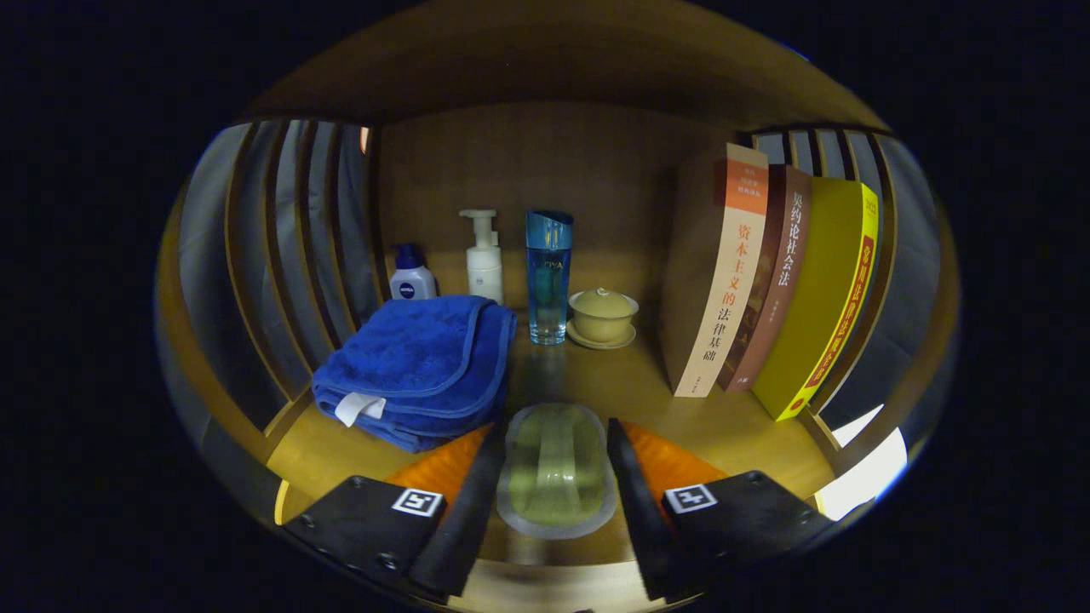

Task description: Pull open the drawer, take out the items inside it, and place them on the countertop above the cabinet.

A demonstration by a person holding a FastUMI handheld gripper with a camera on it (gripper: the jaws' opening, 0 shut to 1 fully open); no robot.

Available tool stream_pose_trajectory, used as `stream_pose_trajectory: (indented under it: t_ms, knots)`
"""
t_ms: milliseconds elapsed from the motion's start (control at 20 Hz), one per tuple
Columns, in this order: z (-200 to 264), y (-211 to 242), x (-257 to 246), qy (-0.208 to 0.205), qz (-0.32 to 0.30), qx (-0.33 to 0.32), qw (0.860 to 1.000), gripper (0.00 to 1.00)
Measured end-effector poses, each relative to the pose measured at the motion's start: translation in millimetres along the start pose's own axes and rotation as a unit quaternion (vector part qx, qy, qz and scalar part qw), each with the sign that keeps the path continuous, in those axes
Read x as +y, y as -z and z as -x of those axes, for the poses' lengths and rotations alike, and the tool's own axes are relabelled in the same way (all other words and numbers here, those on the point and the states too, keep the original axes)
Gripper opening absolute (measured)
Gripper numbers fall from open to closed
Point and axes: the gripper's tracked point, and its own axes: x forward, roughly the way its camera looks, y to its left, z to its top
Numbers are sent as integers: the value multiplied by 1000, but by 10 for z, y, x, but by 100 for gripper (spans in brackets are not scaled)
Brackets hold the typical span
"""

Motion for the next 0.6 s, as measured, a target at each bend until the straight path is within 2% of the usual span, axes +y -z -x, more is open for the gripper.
stream_pose_trajectory:
  t_ms: [50, 100, 150, 450, 600]
  knots:
    - [41, -30, 17, -2, 1, -8, 1000, 86]
    - [82, -24, 71, -8, 1, -9, 1000, 97]
    - [131, 2, 72, -7, 1, -3, 1000, 99]
    - [451, -128, 49, -2, -2, -35, 999, 99]
    - [725, -291, 133, -15, -11, -61, 998, 99]
